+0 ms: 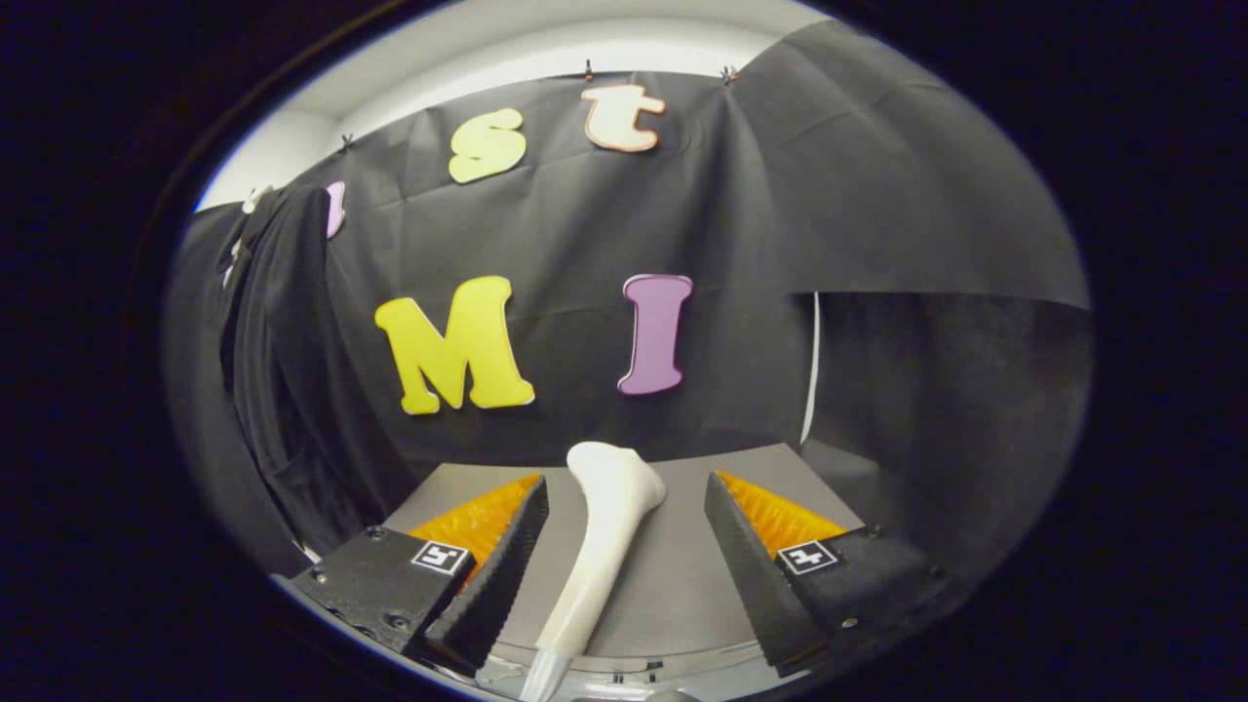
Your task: Iron the clothes twice with a garment steamer, once on the left side and once on the right side.
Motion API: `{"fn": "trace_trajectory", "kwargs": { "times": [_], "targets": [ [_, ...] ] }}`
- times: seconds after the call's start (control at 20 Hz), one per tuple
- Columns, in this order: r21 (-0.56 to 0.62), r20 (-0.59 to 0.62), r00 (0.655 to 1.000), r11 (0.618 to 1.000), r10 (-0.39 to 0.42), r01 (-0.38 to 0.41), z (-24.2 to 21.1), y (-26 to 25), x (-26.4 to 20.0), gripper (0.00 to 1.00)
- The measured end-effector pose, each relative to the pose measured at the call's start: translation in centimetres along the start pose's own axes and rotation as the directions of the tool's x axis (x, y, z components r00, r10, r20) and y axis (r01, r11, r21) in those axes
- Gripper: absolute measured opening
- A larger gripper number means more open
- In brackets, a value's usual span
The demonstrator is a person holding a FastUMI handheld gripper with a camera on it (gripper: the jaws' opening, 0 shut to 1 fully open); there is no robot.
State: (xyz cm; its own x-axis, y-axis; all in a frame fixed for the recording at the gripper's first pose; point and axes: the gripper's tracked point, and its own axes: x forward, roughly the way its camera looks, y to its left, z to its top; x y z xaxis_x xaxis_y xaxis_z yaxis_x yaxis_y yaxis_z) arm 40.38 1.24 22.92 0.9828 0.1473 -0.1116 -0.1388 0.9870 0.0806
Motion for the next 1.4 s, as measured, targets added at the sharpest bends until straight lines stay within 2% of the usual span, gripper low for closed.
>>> {"fn": "trace_trajectory", "kwargs": {
  "times": [0.25, 0.7, 0.8, 1.05, 1.3, 1.4],
  "targets": [
    [0.063, -0.185, 0.982, 0.997, 0.044, -0.033, -3.8, 0.6, 5.0, 1.0],
    [0.154, -0.345, 0.932, 0.986, 0.107, -0.056, -8.0, 1.6, 8.3, 0.81],
    [0.184, -0.366, 0.922, 0.981, 0.13, -0.065, -8.8, 2.1, 8.4, 0.77],
    [0.221, -0.378, 0.912, 0.972, 0.159, -0.078, -9.1, 2.5, 8.6, 0.6],
    [0.304, -0.372, 0.902, 0.947, 0.219, -0.105, -9.0, 3.0, 8.5, 0.51],
    [0.343, -0.342, 0.908, 0.932, 0.242, -0.119, -8.3, 3.2, 8.3, 0.48]
  ]
}}
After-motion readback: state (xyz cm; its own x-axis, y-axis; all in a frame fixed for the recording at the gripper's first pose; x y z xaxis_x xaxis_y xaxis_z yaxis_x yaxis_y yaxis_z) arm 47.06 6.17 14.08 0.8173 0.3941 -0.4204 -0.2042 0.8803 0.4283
